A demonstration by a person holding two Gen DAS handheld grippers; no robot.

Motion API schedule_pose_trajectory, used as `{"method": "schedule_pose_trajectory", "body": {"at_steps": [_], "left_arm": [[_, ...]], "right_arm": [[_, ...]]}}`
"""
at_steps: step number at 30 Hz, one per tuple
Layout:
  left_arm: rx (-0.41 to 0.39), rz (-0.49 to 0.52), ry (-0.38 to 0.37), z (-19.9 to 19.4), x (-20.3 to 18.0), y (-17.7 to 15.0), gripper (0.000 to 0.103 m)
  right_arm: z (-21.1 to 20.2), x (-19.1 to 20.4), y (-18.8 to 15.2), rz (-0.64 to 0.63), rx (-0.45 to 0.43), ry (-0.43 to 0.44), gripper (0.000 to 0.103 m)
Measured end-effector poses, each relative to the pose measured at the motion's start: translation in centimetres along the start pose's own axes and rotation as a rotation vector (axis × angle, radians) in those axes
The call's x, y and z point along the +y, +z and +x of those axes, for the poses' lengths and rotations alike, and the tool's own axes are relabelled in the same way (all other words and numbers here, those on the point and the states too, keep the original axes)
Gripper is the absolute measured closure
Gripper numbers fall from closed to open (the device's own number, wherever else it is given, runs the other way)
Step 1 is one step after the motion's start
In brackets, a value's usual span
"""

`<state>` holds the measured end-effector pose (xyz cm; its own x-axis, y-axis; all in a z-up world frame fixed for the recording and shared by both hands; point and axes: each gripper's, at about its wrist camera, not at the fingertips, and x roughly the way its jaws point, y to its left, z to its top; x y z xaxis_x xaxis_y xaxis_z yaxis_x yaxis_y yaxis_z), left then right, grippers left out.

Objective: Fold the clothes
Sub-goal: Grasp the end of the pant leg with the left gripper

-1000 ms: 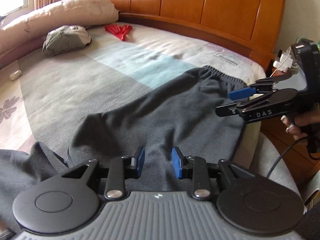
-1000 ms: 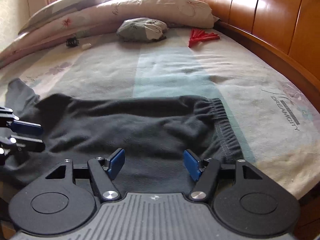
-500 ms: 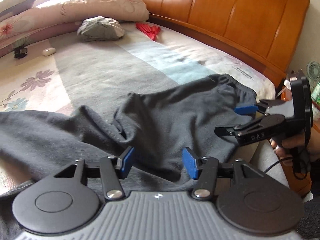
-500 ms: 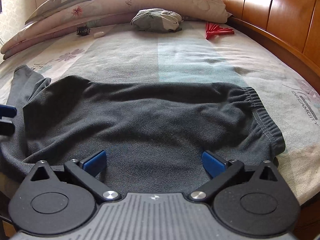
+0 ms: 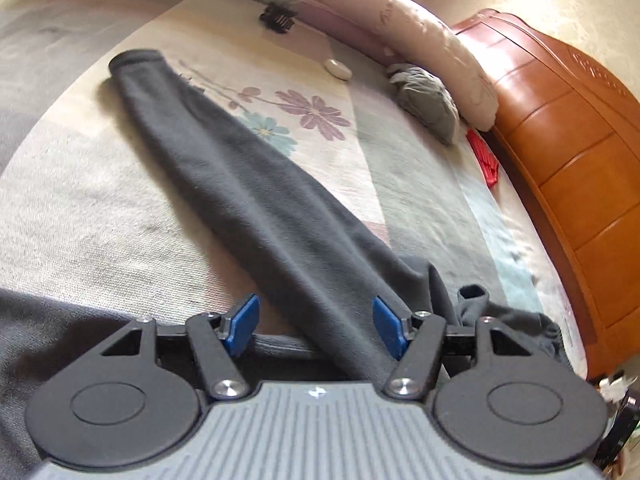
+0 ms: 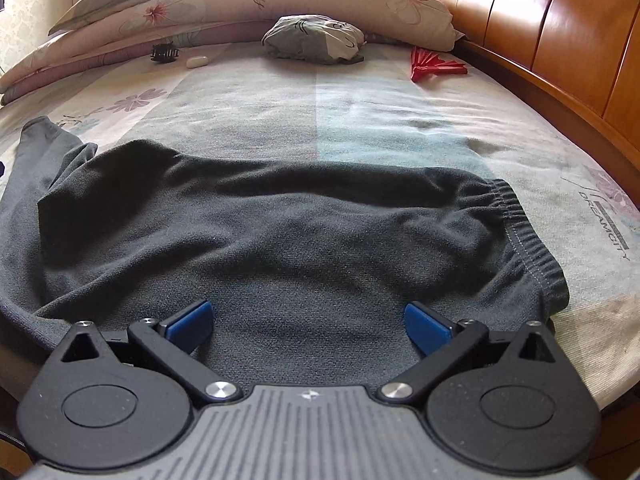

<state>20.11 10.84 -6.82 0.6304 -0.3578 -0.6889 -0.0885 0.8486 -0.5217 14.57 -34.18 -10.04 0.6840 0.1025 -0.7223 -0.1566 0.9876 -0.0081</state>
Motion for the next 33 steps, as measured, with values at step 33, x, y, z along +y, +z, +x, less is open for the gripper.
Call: {"method": "schedule_pose_trajectory", "body": {"at_steps": [33], "left_arm": [[-0.112,-0.197,-0.205,8.1,3.4,6.2,0.034]], "right_arm": [[0.5,0.1,0.6,0.014,0.009,-0.011,0.000]]}}
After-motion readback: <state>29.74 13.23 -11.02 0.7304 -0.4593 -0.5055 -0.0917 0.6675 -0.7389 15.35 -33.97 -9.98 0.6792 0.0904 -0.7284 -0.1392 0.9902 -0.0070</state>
